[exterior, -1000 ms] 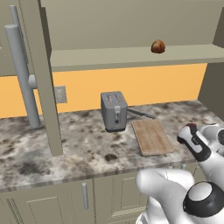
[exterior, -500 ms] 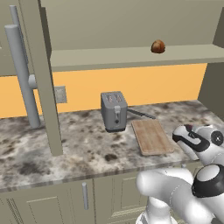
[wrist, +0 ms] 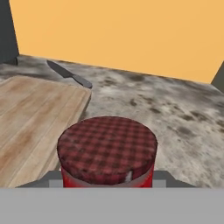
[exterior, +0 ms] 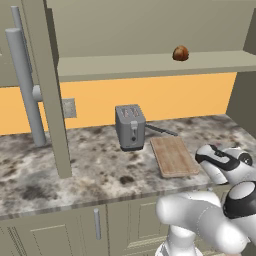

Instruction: Pick the bread, place it on the cutting board, pick the jam, place it on the counter, and close the cabinet.

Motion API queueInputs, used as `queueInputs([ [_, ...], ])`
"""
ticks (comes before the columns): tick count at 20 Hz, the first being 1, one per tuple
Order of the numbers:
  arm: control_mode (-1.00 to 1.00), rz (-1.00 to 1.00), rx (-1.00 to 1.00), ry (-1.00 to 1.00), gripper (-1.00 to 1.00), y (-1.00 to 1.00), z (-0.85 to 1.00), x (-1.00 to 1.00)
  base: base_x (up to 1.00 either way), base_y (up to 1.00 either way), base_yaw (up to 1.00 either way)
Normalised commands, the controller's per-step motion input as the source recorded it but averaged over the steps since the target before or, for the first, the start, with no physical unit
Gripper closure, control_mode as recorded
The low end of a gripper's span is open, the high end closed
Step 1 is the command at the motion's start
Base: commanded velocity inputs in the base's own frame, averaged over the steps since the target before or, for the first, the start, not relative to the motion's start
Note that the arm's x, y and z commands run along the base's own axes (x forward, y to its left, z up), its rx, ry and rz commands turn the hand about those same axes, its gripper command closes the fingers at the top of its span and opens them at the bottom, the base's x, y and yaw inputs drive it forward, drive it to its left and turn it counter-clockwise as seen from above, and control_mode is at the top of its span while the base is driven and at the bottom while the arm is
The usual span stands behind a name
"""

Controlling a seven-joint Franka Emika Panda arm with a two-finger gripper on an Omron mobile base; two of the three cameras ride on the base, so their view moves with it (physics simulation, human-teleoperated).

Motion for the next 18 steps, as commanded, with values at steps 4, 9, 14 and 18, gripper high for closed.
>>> queueInputs([
  [4, -1.00, 0.00, 0.02, 0.06, 1.00, 0.00, -0.02, 0.02, 0.00, 0.00, 0.00],
  [9, -1.00, 0.00, 0.00, 0.04, 1.00, 0.00, -0.13, 0.06, 0.00, 0.00, 0.00],
  [14, -1.00, 0.00, 0.00, 0.01, 1.00, 0.00, -0.17, 0.05, 0.00, 0.00, 0.00],
  [18, -1.00, 0.00, 0.00, 0.01, 1.00, 0.00, -0.22, 0.04, 0.00, 0.00, 0.00],
])
